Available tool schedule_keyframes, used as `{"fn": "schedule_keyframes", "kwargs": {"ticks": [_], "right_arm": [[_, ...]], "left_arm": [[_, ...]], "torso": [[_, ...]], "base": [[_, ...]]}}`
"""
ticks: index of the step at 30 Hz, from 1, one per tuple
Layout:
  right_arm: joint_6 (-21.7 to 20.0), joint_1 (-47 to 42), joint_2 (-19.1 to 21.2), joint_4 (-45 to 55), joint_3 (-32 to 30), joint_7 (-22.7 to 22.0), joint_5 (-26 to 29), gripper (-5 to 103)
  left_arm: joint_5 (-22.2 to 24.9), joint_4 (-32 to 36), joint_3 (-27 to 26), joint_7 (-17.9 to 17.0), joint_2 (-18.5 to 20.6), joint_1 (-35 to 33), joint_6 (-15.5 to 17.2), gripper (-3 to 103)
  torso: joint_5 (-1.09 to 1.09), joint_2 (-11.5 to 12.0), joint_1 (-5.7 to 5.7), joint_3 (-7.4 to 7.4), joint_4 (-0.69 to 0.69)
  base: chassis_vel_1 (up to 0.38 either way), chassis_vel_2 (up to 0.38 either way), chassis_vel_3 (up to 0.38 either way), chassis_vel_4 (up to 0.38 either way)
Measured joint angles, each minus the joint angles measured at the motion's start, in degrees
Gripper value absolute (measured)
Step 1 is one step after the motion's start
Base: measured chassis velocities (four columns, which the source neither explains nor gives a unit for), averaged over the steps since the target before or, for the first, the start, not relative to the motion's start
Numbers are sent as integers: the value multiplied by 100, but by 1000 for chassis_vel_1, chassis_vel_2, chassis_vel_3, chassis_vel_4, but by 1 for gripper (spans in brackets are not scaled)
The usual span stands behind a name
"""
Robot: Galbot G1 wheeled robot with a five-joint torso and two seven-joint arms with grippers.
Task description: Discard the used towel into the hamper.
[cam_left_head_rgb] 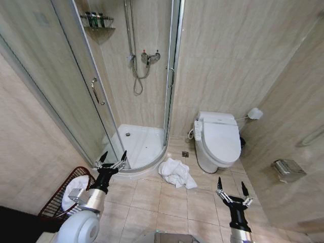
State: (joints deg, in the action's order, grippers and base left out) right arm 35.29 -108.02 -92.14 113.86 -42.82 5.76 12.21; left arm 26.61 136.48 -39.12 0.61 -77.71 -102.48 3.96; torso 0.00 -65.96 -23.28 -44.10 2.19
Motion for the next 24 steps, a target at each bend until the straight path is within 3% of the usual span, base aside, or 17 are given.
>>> {"fn": "schedule_keyframes", "kwargs": {"ticks": [6,24], "right_arm": [[-76,2,0,-22,15,-218,-219,100],[-75,34,0,-91,30,-253,-219,100]], "left_arm": [[0,0,0,0,0,0,0,100],[0,0,0,0,0,0,0,100]], "torso": [[0,102,52,51,-1],[0,530,247,283,0]], "base": [[0,0,0,0],[0,0,0,0]]}}
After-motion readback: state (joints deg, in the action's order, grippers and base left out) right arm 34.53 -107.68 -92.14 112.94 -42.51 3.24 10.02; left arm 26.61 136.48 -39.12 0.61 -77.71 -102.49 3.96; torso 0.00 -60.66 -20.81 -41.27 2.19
